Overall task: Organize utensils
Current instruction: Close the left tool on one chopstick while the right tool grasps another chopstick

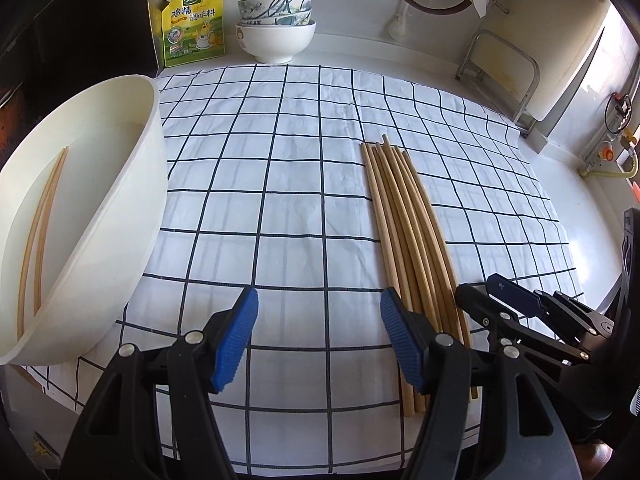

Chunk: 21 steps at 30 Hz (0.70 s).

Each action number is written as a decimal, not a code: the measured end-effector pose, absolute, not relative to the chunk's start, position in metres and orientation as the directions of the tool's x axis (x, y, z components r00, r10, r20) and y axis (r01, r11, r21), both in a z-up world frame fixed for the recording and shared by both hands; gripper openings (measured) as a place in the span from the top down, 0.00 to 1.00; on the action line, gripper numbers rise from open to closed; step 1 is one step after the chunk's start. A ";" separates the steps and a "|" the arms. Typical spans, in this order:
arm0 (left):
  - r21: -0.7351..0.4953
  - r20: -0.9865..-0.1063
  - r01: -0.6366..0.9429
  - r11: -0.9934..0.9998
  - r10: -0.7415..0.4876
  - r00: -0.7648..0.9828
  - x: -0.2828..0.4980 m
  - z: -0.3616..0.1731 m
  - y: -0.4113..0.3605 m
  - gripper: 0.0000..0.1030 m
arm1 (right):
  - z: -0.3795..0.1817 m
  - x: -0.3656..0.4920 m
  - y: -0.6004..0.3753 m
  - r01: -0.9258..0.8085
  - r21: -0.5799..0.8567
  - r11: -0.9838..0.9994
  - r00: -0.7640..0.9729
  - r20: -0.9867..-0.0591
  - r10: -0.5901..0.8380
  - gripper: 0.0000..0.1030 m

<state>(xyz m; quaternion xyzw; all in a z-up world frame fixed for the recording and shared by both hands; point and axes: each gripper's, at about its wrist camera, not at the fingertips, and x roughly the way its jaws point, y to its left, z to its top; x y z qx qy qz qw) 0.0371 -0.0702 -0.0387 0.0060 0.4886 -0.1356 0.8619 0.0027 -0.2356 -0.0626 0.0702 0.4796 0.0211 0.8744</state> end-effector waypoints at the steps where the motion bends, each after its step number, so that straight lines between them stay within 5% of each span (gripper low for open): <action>1: -0.120 -0.843 0.240 0.963 -0.226 0.487 0.037 -0.039 -0.070 0.39 | -0.063 0.003 -0.235 0.030 0.140 0.990 0.538 -0.837 0.102 0.62; 21: -0.106 -0.849 0.266 0.958 -0.226 0.477 0.038 -0.049 -0.085 0.36 | -0.063 -0.003 -0.262 0.091 0.107 0.990 0.549 -0.835 0.040 0.62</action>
